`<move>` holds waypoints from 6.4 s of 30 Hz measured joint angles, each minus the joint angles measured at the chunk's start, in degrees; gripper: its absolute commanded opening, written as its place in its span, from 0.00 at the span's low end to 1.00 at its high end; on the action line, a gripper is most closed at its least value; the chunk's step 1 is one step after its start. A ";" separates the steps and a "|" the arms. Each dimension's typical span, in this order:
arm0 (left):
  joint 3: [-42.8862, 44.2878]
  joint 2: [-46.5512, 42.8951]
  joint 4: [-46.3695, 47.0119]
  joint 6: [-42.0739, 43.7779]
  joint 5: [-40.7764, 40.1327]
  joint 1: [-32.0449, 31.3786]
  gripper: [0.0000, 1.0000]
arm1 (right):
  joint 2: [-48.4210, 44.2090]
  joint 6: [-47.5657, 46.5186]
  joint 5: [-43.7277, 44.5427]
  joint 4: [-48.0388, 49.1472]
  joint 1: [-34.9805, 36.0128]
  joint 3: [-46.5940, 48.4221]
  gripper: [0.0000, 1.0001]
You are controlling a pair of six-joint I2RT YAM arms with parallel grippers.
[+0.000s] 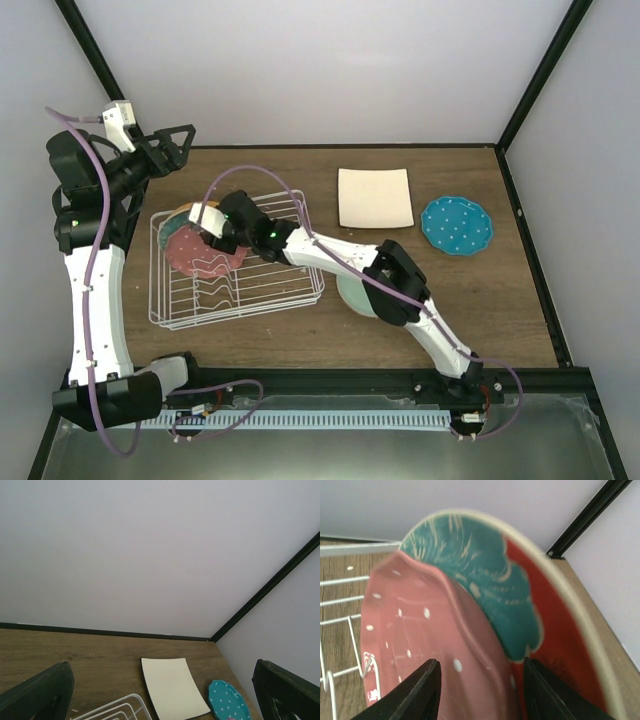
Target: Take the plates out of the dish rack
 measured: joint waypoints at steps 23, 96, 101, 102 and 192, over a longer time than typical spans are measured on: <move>0.00 0.00 -0.11 0.57 0.68 0.00 1.00 | 0.66 -0.24 -3.08 -3.45 -0.61 1.57 0.01; 0.00 1.09 5.35 -5.20 2.78 0.00 1.00 | -46.05 54.16 -12.50 -23.50 -80.98 -49.75 0.01; -0.02 1.14 5.35 -5.20 2.80 0.00 1.00 | -45.48 54.34 -12.31 -22.05 -82.14 -51.41 0.01; -0.02 1.14 5.35 -5.20 2.80 0.00 1.00 | -45.03 54.45 -12.31 -21.62 -82.20 -51.41 0.01; -3.13 1.86 -1.01 -1.03 -8.31 3.63 1.00 | -10.03 17.22 -27.28 2.78 -13.70 -6.91 0.59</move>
